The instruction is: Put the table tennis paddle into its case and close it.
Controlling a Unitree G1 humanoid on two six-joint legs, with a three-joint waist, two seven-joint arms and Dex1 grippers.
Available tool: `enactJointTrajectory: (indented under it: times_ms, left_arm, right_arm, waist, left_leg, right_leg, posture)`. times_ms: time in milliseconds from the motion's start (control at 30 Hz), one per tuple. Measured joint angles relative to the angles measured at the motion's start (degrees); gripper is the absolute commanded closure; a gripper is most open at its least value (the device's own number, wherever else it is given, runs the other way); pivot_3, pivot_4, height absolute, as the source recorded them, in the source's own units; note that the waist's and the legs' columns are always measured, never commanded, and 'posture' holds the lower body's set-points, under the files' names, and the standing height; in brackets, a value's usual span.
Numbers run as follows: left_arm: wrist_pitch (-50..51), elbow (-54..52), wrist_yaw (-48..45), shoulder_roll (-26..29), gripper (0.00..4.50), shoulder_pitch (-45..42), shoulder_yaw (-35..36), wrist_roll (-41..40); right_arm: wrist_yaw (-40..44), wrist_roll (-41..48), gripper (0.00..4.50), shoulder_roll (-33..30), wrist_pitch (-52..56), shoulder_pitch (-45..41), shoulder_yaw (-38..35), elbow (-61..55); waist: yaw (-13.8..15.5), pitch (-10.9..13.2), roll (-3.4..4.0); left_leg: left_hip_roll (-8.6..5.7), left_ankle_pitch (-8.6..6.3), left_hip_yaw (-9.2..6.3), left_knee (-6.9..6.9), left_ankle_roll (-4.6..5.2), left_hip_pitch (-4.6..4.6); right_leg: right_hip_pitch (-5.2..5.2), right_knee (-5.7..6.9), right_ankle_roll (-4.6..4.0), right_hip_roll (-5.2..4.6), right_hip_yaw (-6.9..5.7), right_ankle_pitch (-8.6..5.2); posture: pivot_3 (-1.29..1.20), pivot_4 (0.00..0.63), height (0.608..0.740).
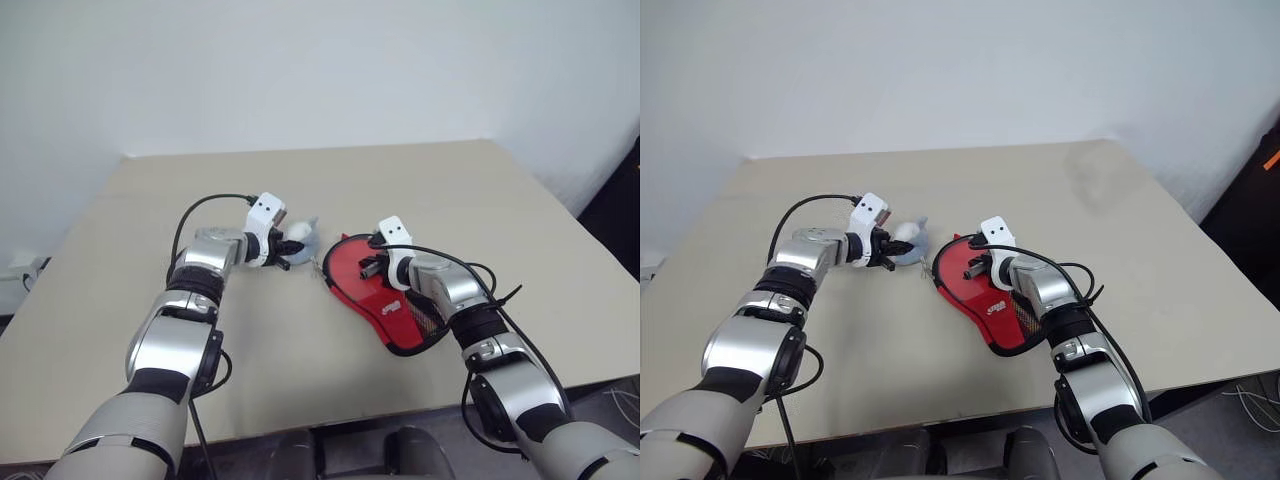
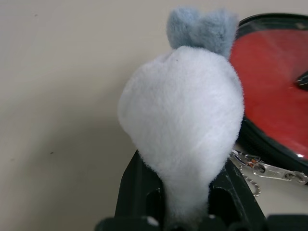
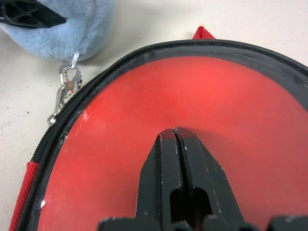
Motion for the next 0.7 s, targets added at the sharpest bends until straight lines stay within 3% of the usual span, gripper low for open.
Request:
enactJointTrajectory:
  times_ms: [700]
  left_arm:
    - [-7.71, 13.02, 15.07, -7.77, 3.95, -9.67, 4.74, 4.39]
  right_arm:
    - [0.06, 0.01, 4.5, 0.57, 4.08, 3.29, -0.05, -7.08]
  waist:
    - [-0.01, 0.01, -0.07]
  left_leg:
    - [-0.07, -0.04, -0.57, -0.15, -0.06, -0.05]
  right_leg:
    - [0.02, -0.03, 0.04, -0.01, -0.25, 0.01]
  posture:
    - [0.0, 0.0, 0.688]
